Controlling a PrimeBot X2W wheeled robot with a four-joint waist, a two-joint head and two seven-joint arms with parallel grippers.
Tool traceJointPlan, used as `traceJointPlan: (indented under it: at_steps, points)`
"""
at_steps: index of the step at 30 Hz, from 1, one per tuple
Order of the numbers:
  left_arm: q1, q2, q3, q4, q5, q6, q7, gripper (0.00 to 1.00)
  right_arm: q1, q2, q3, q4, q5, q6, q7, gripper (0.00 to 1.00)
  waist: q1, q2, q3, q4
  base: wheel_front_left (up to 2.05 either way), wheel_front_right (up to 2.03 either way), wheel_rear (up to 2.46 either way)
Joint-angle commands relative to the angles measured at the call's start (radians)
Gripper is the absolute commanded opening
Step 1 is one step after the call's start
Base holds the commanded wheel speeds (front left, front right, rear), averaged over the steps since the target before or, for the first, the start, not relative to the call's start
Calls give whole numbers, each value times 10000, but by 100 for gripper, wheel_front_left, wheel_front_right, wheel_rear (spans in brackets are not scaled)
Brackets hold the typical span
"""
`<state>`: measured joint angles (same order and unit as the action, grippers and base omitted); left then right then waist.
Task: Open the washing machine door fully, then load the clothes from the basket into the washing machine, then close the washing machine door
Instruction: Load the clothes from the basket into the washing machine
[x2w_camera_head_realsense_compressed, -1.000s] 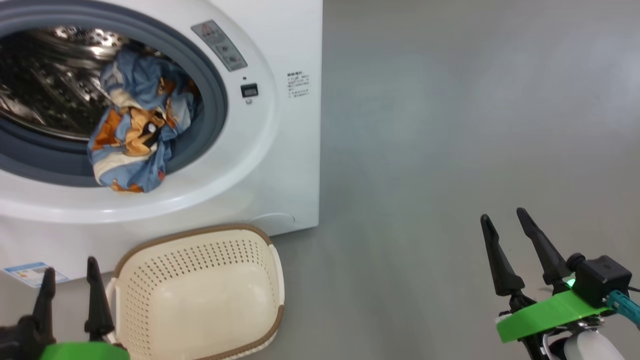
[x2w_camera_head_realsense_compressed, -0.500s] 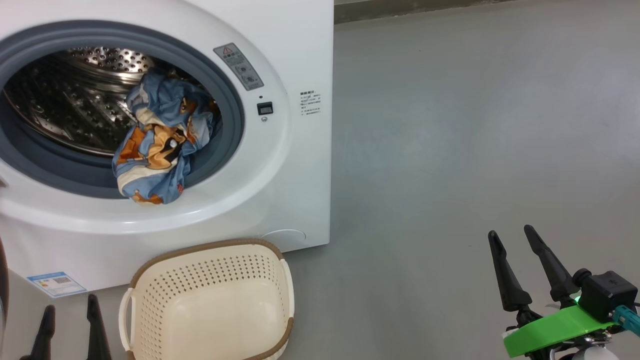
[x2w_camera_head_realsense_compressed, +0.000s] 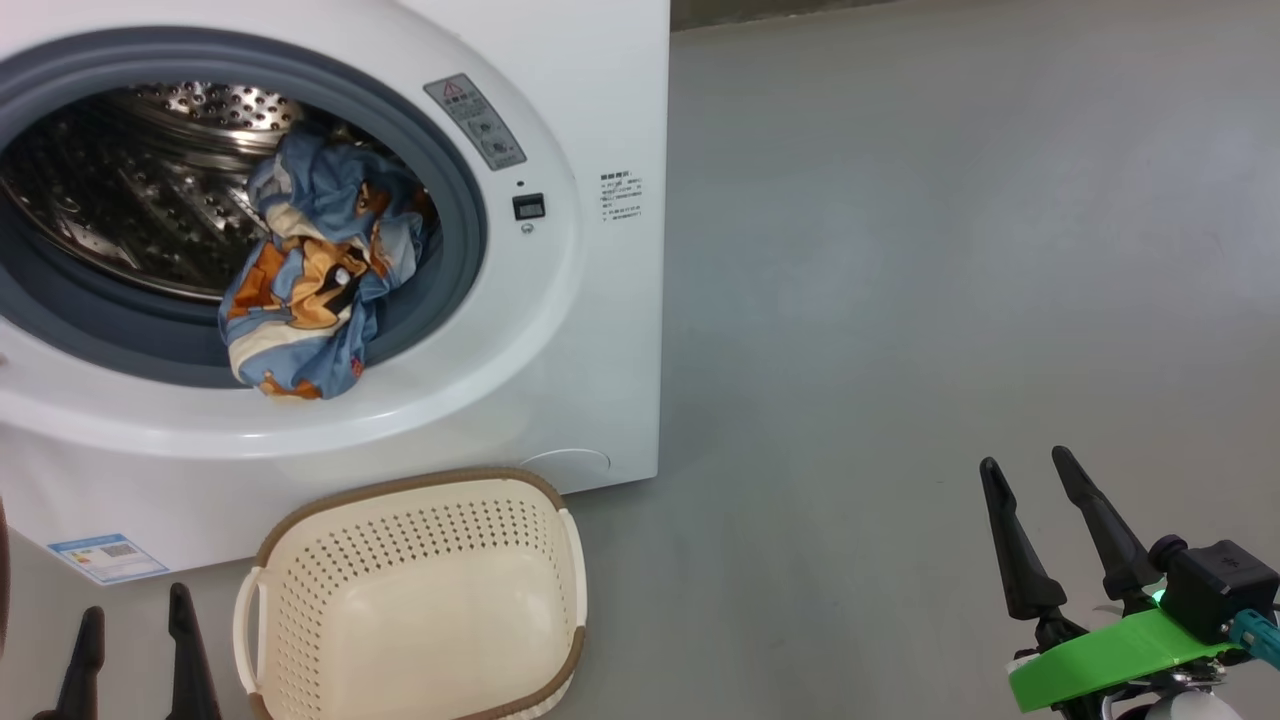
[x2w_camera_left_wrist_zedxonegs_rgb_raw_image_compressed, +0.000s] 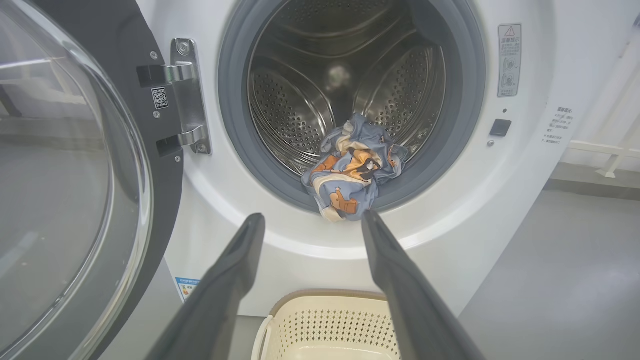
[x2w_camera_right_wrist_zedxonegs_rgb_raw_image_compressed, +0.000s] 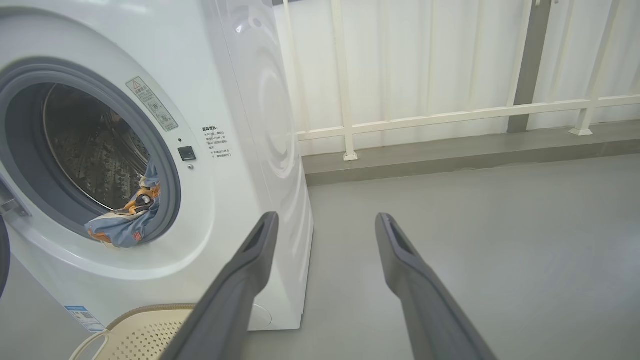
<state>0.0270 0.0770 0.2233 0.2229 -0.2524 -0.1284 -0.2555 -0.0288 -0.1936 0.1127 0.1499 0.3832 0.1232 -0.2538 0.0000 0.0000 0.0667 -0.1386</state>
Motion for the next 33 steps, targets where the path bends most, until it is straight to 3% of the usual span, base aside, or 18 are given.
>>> traceJointPlan:
  at_steps: [1, 13, 24, 33]
  points:
    - [-248, 132, 322, -306, 63, -23, -63, 100, -139, -145, 137, -289, 75, 75, -80, 100, 0, 0, 61, -21, 0, 0, 0]
    - [-1554, 326, 78, 490, -440, -23, -63, 100, -784, 158, 191, -391, 51, 75, -80, 100, 0, 0, 1343, -170, 0, 0, 0]
    - [-4844, 1262, -389, 2804, -1045, -23, -63, 100, -2000, 558, 414, -509, -6, 75, -80, 100, 0, 0, 3282, -541, 0, 0, 0]
    - [-6713, 1874, -669, 4477, -1862, -23, -63, 100, -2607, 894, 523, -549, 14, 75, -80, 100, 0, 0, 4065, -1012, 0, 0, 0]
